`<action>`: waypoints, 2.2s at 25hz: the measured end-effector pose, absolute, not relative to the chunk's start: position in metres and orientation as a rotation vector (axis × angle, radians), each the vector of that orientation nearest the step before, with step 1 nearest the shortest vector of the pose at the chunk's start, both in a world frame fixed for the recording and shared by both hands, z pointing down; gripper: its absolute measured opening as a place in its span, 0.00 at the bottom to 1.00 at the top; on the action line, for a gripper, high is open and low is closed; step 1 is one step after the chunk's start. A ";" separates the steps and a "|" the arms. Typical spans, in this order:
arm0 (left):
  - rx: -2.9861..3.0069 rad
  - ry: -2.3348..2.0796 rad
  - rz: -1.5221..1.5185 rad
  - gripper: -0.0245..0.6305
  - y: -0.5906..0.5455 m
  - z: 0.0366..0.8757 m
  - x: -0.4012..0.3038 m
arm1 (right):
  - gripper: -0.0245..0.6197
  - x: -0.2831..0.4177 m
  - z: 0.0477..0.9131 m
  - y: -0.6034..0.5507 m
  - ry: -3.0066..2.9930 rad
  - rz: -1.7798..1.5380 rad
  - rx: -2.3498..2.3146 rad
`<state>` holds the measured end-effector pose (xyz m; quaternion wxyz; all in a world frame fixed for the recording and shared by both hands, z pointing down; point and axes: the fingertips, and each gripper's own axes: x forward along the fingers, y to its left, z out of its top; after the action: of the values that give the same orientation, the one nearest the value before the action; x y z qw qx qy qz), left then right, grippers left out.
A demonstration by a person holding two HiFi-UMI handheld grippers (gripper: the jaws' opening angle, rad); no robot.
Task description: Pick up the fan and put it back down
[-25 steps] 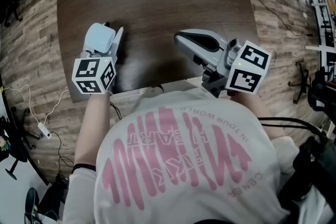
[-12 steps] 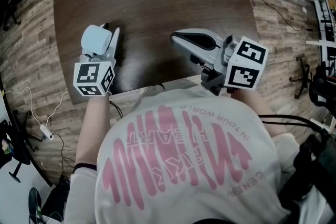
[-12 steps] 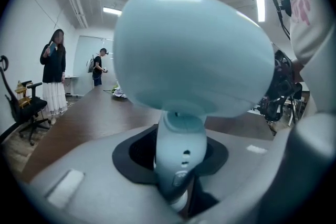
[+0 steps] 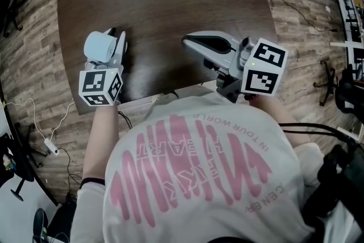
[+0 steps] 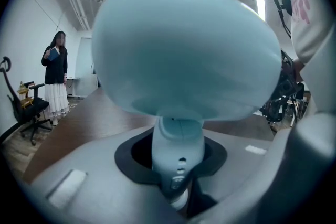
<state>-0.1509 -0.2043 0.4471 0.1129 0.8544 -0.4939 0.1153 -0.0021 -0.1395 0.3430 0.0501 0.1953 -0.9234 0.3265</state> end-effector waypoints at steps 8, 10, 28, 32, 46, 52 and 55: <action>2.480 -1.474 0.261 0.21 -0.202 0.434 -0.155 | 0.05 -0.004 0.337 -0.139 -2.824 0.968 0.575; 2.490 -1.489 0.224 0.21 -0.200 0.423 -0.156 | 0.05 -0.006 0.335 -0.139 -2.833 0.956 0.562; 2.647 -1.700 -0.144 0.22 -0.134 0.224 -0.168 | 0.05 -0.039 0.281 -0.127 -2.984 0.806 0.323; 2.629 -1.749 -0.159 0.22 -0.115 0.212 -0.192 | 0.05 -0.062 0.272 -0.122 -2.992 0.779 0.264; 2.582 -1.755 -0.176 0.22 -0.087 0.205 -0.195 | 0.05 -0.074 0.264 -0.120 -2.966 0.735 0.157; 2.554 -1.769 -0.168 0.22 -0.085 0.206 -0.199 | 0.05 -0.075 0.260 -0.123 -2.971 0.721 0.161; 2.542 -1.761 -0.161 0.22 -0.085 0.210 -0.198 | 0.05 -0.074 0.261 -0.124 -2.966 0.723 0.163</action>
<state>-0.1982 -0.0847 0.2100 0.0226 0.8207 -0.5685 -0.0521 -0.0736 -0.1243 0.2612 0.0423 0.0533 -0.9693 0.2363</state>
